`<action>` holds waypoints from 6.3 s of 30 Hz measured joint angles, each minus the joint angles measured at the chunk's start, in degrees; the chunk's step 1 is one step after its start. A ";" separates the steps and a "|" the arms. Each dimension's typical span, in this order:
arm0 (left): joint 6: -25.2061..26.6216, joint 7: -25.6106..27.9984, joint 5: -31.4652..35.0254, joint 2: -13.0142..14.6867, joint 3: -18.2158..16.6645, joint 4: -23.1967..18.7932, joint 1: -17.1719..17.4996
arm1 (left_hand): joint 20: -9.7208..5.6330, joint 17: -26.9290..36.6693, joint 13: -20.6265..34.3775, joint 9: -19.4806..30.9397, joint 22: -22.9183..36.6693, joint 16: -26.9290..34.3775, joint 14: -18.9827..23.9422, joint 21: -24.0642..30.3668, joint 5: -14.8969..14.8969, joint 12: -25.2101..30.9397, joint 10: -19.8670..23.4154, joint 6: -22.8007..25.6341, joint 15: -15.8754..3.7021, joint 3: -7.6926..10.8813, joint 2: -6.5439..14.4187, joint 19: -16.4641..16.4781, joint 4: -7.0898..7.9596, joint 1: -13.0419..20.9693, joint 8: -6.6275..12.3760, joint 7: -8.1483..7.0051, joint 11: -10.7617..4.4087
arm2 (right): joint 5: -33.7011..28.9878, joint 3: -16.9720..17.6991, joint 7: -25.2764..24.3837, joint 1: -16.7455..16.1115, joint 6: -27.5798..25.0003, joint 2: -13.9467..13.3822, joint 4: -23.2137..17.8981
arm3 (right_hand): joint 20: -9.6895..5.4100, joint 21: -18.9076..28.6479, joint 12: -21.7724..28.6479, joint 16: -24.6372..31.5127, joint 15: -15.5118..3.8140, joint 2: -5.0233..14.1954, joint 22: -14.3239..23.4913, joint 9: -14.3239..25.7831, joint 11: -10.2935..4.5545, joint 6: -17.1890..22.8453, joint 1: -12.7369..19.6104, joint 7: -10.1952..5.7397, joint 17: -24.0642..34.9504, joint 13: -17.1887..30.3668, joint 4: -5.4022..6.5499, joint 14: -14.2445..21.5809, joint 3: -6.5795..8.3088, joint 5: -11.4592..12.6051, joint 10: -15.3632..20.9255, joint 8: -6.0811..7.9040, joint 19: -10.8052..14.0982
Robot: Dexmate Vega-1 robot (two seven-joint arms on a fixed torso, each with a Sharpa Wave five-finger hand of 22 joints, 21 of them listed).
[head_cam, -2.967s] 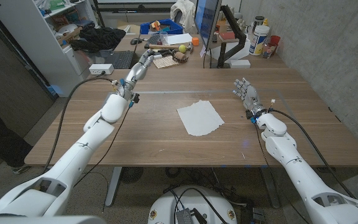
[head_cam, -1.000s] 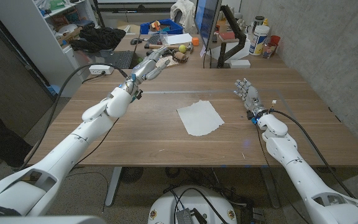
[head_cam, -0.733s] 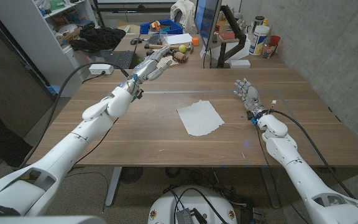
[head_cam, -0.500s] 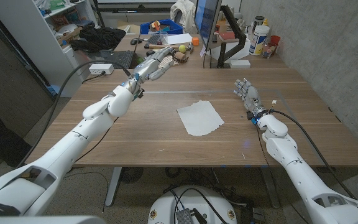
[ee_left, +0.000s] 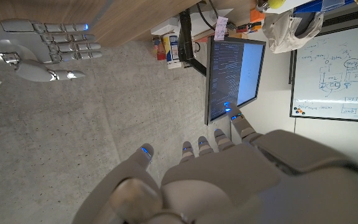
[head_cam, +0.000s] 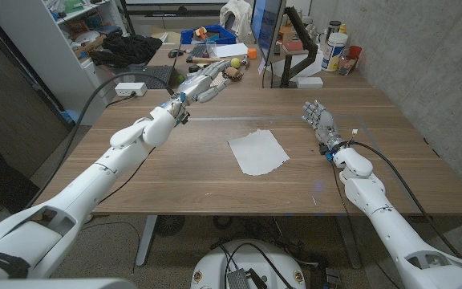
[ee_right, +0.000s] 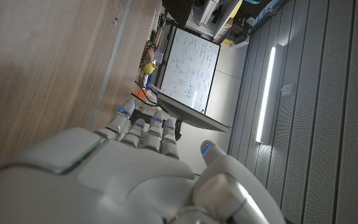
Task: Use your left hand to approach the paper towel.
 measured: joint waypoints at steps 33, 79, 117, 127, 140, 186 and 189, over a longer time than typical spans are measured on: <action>-5.05 -4.24 1.41 -1.33 4.22 4.12 -5.42 | -0.46 0.01 0.00 0.00 0.01 -0.36 0.00 -0.82 0.45 -0.23 -0.21 -0.10 0.00 -1.41 -0.92 0.00 -0.47 0.30 -0.68 -1.11 -0.19 | -0.16 0.05 0.06 -1.18 1.19 -1.43 -1.33 | 0.09 -0.63 0.00 0.00 0.00 0.00 0.00 0.00 0.00 0.31 0.00 -0.31 0.00 0.00 0.00 0.00 0.00 0.00 0.00 0.00 0.51; -8.20 -11.87 0.59 -3.19 8.43 7.55 -9.29 | -0.45 0.01 0.00 0.01 0.01 -0.79 0.00 -1.87 1.11 -0.22 -0.20 -0.33 0.00 -2.28 -2.65 0.01 -1.34 0.97 -0.95 -1.32 -0.17 | -0.05 -0.17 0.73 -1.73 3.02 -2.70 -1.44 | 0.09 -1.29 0.00 0.00 0.00 0.00 0.00 0.00 0.00 0.84 0.00 -0.22 0.00 0.00 0.00 0.00 0.00 0.00 0.00 0.00 0.50; -10.01 -18.93 0.18 -3.45 10.83 8.93 -10.60 | -0.45 0.02 0.00 0.01 0.01 -1.23 0.00 -2.32 1.84 -0.22 -0.20 -0.32 0.00 -3.46 -4.01 0.01 -2.04 1.73 -0.90 -1.31 -0.17 | -0.48 -1.02 -0.02 -1.93 3.43 -3.08 -1.62 | 0.09 -2.17 0.00 0.00 -0.31 0.00 -0.01 0.00 0.00 0.92 0.00 -0.30 0.00 0.00 0.00 0.32 0.00 0.00 0.00 0.00 0.50; -10.01 -19.98 0.82 -3.18 11.25 8.90 -10.60 | -0.45 0.02 0.00 0.01 0.01 -1.23 0.00 -2.71 2.00 -0.22 -0.19 -0.32 0.00 -3.46 -4.46 0.01 -2.04 1.72 -0.90 -1.30 -0.17 | -0.58 -1.20 -0.17 -1.99 3.45 -3.08 -1.57 | 0.09 -2.17 0.00 0.00 -0.31 0.00 -0.01 0.00 0.00 0.91 0.00 -0.30 0.00 0.00 0.00 0.31 0.00 0.00 0.00 0.00 0.50; -9.78 -21.06 1.63 -2.90 11.74 8.49 -10.46 | -0.45 0.02 0.00 0.01 0.01 -1.23 0.00 -2.93 1.99 -0.22 -0.20 -0.32 0.00 -3.70 -4.46 0.01 -2.28 1.73 -0.89 -1.30 -0.16 | -0.70 -1.39 -0.37 -2.00 3.51 -3.07 -1.47 | 0.41 -2.55 0.00 0.00 -0.31 0.00 -0.01 0.00 0.00 0.91 0.00 -0.30 0.00 0.00 0.00 0.31 0.00 0.00 0.00 0.00 0.82; -7.32 -24.34 3.16 -2.52 13.00 6.62 -9.60 | -0.45 0.02 0.00 0.01 0.01 -1.23 0.00 -3.58 2.66 -0.22 -0.19 -0.32 0.00 -4.10 -4.91 0.01 -2.35 2.19 -0.89 -1.30 -0.16 | -0.40 -1.52 0.69 -1.53 3.30 -3.42 -0.19 | 0.09 -3.40 0.00 0.00 -0.31 0.00 -0.01 0.00 0.00 0.91 0.00 -0.30 -0.06 0.00 0.00 0.31 0.00 0.00 0.00 0.00 1.13; -7.29 -24.45 3.16 -2.58 13.09 6.74 -9.59 | -0.45 0.02 0.00 0.01 0.01 -1.23 0.00 -3.58 2.66 -0.22 -0.19 -0.32 0.00 -4.10 -4.91 0.01 -2.35 2.19 -0.89 -1.30 -0.16 | -0.40 -1.52 0.80 -1.42 3.30 -3.43 0.03 | 0.09 -3.40 0.00 0.00 -0.31 0.00 -0.01 0.00 0.00 0.91 0.00 -0.30 0.03 0.00 0.00 0.31 0.00 0.00 0.00 0.00 1.13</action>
